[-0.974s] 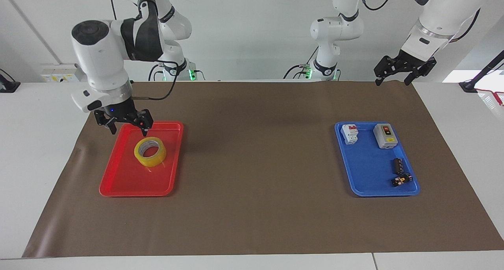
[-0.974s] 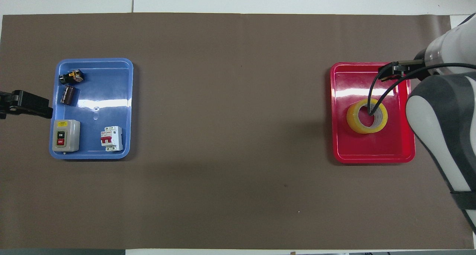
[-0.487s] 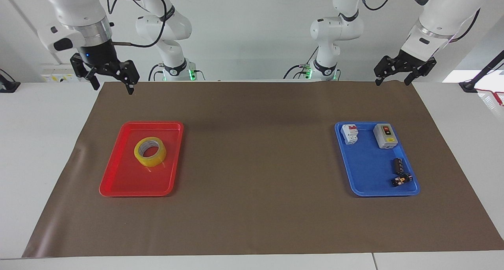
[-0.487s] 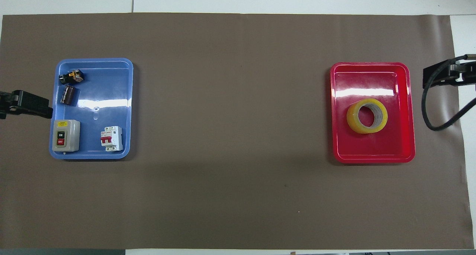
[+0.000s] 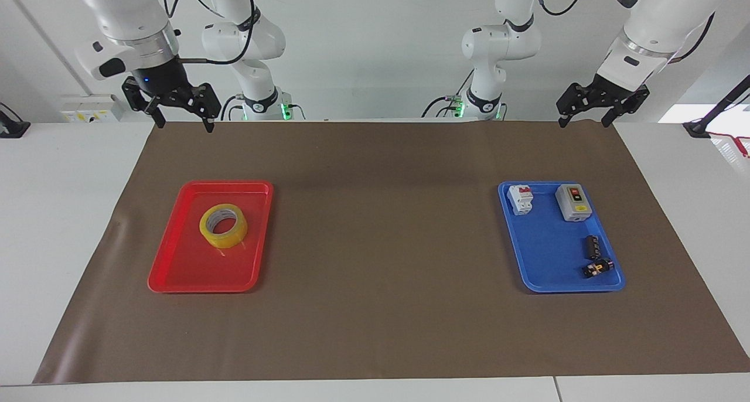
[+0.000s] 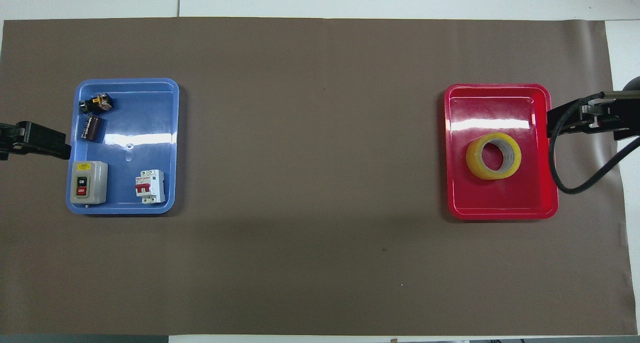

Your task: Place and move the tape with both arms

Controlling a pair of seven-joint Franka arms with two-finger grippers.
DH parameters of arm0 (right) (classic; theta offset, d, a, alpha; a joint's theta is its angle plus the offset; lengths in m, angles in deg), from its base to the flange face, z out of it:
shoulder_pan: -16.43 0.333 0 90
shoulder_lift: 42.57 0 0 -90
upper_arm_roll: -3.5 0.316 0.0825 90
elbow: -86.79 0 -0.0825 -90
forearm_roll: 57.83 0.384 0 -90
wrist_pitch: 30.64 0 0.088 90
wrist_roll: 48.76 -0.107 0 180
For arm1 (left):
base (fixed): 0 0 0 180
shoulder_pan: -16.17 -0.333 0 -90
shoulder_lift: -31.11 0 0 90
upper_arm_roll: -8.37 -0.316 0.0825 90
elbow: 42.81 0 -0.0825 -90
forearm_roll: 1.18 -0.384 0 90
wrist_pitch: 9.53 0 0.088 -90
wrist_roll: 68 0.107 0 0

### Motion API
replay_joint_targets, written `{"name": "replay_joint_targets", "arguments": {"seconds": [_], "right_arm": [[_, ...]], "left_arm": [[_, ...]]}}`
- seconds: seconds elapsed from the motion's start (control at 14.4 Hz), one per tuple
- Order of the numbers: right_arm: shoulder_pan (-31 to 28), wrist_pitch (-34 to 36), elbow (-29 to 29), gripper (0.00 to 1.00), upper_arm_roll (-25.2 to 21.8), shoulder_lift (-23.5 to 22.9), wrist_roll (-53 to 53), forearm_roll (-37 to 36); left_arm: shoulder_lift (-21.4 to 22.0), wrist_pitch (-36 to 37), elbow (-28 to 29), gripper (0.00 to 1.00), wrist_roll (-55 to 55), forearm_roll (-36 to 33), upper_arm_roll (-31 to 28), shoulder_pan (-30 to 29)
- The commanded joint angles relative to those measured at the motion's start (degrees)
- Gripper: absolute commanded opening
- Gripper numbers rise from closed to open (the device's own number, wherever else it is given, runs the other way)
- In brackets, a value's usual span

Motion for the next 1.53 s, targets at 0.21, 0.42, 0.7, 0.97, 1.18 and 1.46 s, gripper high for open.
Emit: {"name": "replay_joint_targets", "arguments": {"seconds": [0.21, 0.42, 0.7, 0.97, 1.18, 1.46], "right_arm": [[-0.5, 1.7, -2.5, 1.0, 0.3, 1.7, -0.1, 0.7], [-0.7, 1.0, -2.9, 1.0, 0.2, 2.1, 0.5, 0.1], [-0.6, -3.3, -9.7, 1.0, 0.3, 6.7, 1.6, -0.5], [-0.8, -2.1, -7.2, 1.0, 0.1, 5.4, 2.5, -0.1], [-1.1, -2.1, -7.2, 1.0, -0.1, 5.3, 2.8, 0.7], [-1.8, -2.2, -7.2, 1.0, -0.3, 5.3, 3.2, 3.7]], "left_arm": [[0.9, -0.1, 0.8, 1.0, 0.3, 1.0, 0.2, -0.7], [0.9, -0.1, 0.8, 1.0, 0.3, 1.0, 0.2, -0.7], [0.9, -0.1, 0.8, 1.0, 0.3, 1.0, 0.2, -0.7], [0.9, -0.1, 0.8, 1.0, 0.3, 1.0, 0.2, -0.7], [0.9, -0.1, 0.8, 1.0, 0.3, 1.0, 0.2, -0.7], [0.9, -0.1, 0.8, 1.0, 0.3, 1.0, 0.2, -0.7]]}}
